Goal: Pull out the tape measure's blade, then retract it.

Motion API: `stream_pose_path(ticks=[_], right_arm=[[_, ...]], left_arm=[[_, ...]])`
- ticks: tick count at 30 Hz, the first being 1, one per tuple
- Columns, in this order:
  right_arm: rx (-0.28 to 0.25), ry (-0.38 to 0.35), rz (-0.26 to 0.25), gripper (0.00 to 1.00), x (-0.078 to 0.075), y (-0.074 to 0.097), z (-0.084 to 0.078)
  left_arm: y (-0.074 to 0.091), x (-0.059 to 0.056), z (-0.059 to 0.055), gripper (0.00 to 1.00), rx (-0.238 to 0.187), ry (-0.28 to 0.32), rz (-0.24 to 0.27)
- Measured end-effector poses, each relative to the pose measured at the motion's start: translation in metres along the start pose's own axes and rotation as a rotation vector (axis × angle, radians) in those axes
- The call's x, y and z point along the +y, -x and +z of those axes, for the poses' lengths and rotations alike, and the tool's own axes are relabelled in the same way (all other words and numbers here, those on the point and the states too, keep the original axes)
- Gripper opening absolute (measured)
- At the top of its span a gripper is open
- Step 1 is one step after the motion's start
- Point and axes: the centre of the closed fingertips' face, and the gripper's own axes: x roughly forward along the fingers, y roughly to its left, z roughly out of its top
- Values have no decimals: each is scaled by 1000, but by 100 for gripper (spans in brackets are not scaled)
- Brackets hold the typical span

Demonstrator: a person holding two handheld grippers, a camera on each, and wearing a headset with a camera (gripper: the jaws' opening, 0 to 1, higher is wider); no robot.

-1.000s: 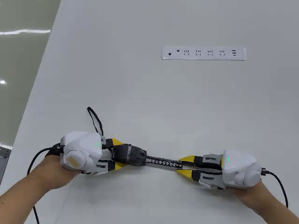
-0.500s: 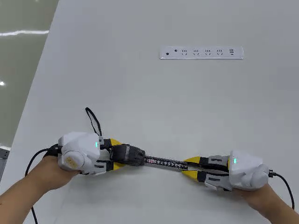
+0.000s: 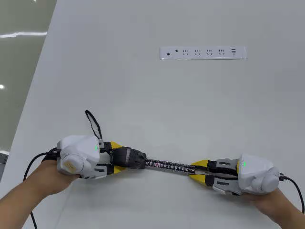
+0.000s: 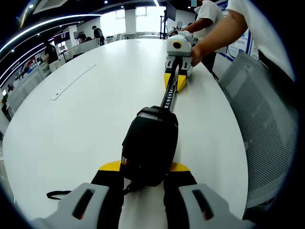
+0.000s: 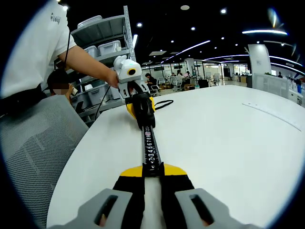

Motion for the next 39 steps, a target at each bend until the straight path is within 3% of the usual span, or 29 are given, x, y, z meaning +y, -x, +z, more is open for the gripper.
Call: stream_pose_path(ticks=[39], right_arm=[[-6, -35, -17, 9, -1, 29, -9]], left_arm=[[0, -1, 0, 28, 13, 2, 4]])
